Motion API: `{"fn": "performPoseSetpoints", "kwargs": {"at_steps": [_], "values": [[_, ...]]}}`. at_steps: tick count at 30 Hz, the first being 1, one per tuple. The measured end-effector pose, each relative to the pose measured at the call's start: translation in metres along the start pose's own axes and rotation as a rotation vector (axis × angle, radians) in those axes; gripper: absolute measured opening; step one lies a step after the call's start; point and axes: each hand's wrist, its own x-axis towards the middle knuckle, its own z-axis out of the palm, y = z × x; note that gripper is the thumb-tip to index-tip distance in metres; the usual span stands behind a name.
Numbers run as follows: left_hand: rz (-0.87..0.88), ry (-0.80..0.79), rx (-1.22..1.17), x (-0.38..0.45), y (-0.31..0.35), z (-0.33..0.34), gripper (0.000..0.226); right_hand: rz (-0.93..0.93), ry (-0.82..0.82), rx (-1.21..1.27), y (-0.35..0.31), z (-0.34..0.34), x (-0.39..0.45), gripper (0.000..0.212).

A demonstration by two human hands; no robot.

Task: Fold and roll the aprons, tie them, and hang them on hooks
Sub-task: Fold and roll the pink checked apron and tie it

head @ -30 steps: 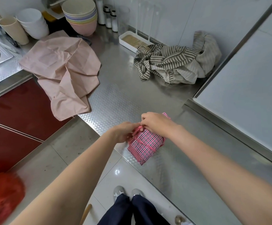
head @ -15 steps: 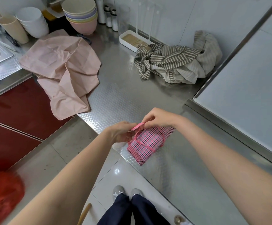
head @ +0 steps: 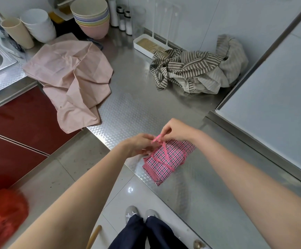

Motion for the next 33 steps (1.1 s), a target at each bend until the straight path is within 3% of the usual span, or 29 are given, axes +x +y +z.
{"fn": "performPoseSetpoints", "kwargs": {"at_steps": [6,9,11,14,19,22,27,29,33], "values": [[0.075,0.040,-0.020,0.004,0.000,0.015,0.014,-0.136,0.103,-0.336,-0.005,0.001,0.004,0.014],[0.016,0.032,-0.188,0.004,0.002,0.017,0.025,-0.191,0.163,-0.388,-0.003,0.001,0.004,0.005],[-0.040,0.033,-0.311,0.004,0.002,0.014,0.035,-0.214,0.206,-0.376,-0.003,0.003,0.003,0.011],[-0.111,0.057,-0.346,0.006,0.002,0.015,0.048,-0.253,0.235,-0.386,-0.004,0.009,0.002,0.008],[-0.125,0.130,-0.468,0.011,0.003,0.022,0.036,-0.292,0.203,-0.372,-0.005,0.015,0.002,0.014],[-0.155,0.295,-0.320,0.012,0.005,0.024,0.034,-0.234,0.126,-0.401,-0.011,0.014,-0.001,0.014],[-0.146,0.491,-0.237,0.018,0.007,0.025,0.035,-0.111,-0.254,0.000,-0.023,0.009,-0.010,0.014],[-0.143,0.482,-0.265,0.020,0.004,0.023,0.030,-0.063,-0.215,0.209,-0.020,0.006,-0.012,0.017],[-0.144,0.384,-0.450,0.017,0.005,0.021,0.031,0.045,0.080,0.744,-0.009,0.003,-0.012,0.016]]}}
